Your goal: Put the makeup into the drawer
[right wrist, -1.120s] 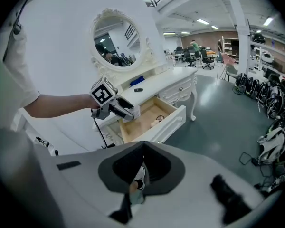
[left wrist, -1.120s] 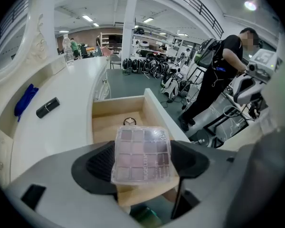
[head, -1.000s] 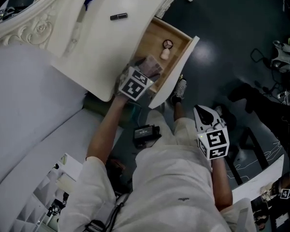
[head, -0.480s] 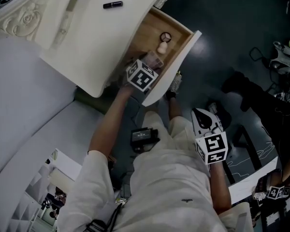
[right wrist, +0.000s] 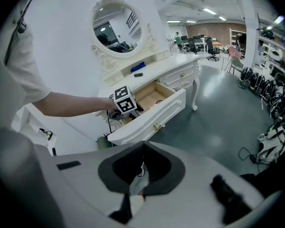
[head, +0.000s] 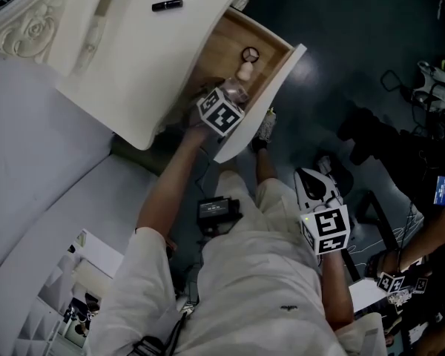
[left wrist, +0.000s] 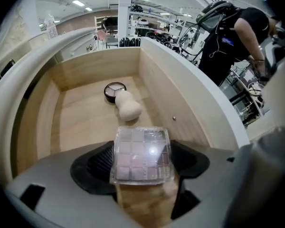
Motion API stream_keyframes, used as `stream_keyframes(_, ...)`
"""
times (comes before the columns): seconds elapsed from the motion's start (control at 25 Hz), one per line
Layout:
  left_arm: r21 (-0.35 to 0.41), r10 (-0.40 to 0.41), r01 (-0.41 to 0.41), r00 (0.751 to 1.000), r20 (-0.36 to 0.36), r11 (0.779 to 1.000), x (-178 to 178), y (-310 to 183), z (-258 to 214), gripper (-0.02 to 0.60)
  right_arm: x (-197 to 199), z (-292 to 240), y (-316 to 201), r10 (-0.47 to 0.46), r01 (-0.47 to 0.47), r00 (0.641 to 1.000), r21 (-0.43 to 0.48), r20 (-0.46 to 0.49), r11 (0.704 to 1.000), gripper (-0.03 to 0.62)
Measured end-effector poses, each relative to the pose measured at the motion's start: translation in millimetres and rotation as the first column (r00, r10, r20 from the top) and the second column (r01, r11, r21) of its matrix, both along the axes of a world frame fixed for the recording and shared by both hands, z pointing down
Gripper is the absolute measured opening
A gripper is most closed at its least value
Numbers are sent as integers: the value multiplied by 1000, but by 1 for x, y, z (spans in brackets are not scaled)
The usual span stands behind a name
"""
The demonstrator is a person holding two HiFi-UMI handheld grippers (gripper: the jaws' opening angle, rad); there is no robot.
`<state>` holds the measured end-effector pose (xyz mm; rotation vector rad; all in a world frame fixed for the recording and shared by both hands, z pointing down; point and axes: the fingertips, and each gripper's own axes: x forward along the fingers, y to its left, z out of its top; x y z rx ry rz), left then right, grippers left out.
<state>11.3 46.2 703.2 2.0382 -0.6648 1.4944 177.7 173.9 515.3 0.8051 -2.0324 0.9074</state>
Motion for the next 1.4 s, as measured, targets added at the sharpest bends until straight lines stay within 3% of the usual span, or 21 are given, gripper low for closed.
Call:
stream_keyframes(0.6,33,-28,28,999,-17,999,-11,1,-16,374,-8,-5,0,-8,7,1000,12,12,1000,14)
stream_keyframes(1.0,131,-75,91,990,-120,987,7,21,-108,373,-25,-33,-17,-5,1,999,89,39,996,14)
stream_keyframes(1.28,205,-155,192,970,-185,960,-4,23,-181,367,-43,-62,-34,-2,-10,998,170,70,985,14)
stream_keyframes(1.4,235,-186,240,956,-228,942,-8,25,-212,317,-51,-76,-43,1,-17,997,209,80,978,14)
